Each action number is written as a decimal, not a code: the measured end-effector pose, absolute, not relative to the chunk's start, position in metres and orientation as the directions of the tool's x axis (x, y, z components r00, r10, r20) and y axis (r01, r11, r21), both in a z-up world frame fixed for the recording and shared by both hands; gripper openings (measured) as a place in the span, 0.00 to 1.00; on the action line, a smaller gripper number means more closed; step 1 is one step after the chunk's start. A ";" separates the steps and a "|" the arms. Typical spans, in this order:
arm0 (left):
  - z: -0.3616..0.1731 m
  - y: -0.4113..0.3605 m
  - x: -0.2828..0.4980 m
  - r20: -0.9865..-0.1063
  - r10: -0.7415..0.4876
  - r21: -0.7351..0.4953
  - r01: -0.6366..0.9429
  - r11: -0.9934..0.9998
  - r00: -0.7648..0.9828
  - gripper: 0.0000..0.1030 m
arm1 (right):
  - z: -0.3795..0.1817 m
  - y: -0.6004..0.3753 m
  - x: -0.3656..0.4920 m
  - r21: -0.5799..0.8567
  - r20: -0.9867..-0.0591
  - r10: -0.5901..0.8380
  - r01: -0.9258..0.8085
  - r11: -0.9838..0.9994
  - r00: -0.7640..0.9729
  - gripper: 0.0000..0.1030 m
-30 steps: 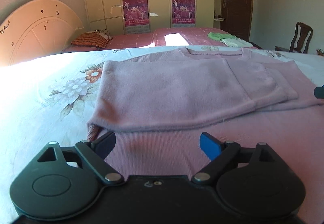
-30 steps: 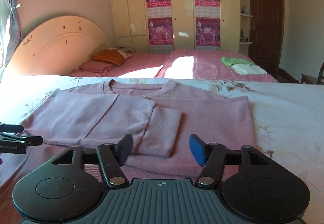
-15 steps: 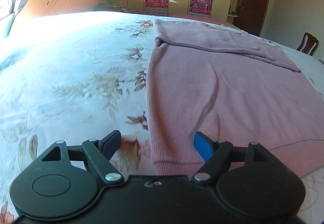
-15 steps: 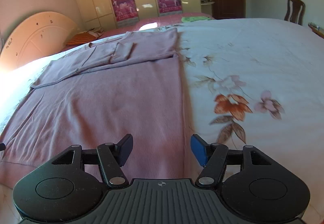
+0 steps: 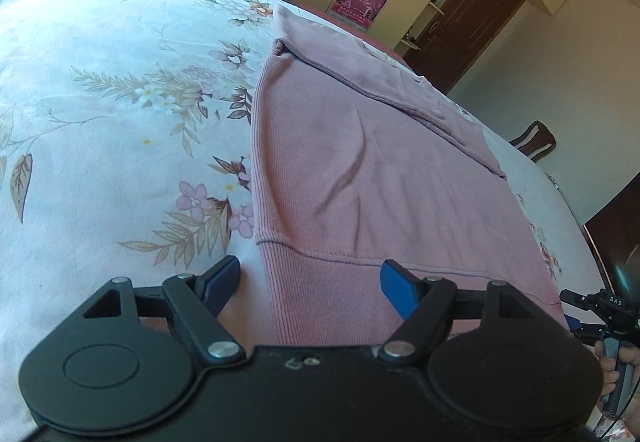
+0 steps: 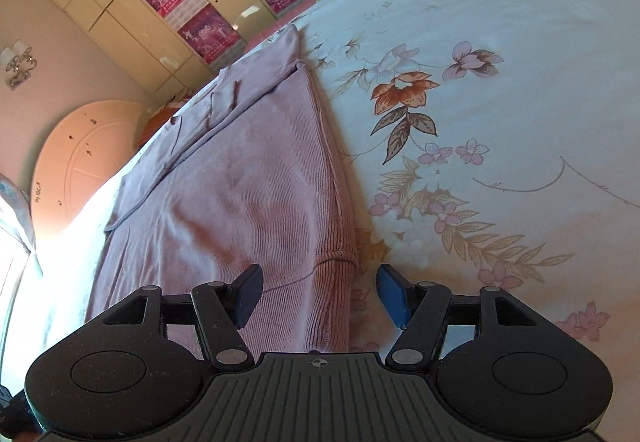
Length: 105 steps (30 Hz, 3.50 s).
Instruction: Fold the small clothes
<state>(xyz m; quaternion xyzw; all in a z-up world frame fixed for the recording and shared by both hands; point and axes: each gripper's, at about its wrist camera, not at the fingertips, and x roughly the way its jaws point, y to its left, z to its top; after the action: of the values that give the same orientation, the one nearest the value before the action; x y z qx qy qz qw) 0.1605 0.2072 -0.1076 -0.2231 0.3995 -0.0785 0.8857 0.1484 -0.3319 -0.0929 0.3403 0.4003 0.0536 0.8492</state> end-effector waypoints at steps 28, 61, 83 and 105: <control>-0.110 0.205 0.167 -0.700 -0.341 -0.457 -0.026 0.889 0.627 0.54 | -0.115 -0.325 0.177 0.715 -0.584 0.561 0.044 0.698 0.587 0.24; -0.063 0.224 0.274 -0.403 -0.364 -0.744 -0.069 0.664 0.840 0.03 | -0.029 -0.329 0.300 0.700 -0.462 0.492 -0.038 0.713 0.738 0.07; -0.100 0.223 0.538 -0.538 -0.296 -0.607 -0.119 0.786 0.789 0.49 | -0.109 -0.336 0.585 0.764 -0.490 0.550 0.029 0.645 0.676 0.29; -0.064 0.180 0.549 -0.424 -0.020 -0.070 -0.011 0.997 0.906 0.08 | -0.090 -0.296 0.566 0.302 -0.449 0.292 -0.164 0.939 0.844 0.07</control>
<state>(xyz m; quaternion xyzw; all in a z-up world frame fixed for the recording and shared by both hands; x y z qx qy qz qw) 0.5489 0.1804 -0.0639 -0.0354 0.2173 -0.0023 0.9755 0.5664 -0.2961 -0.0897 0.1267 0.2520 0.1198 0.9519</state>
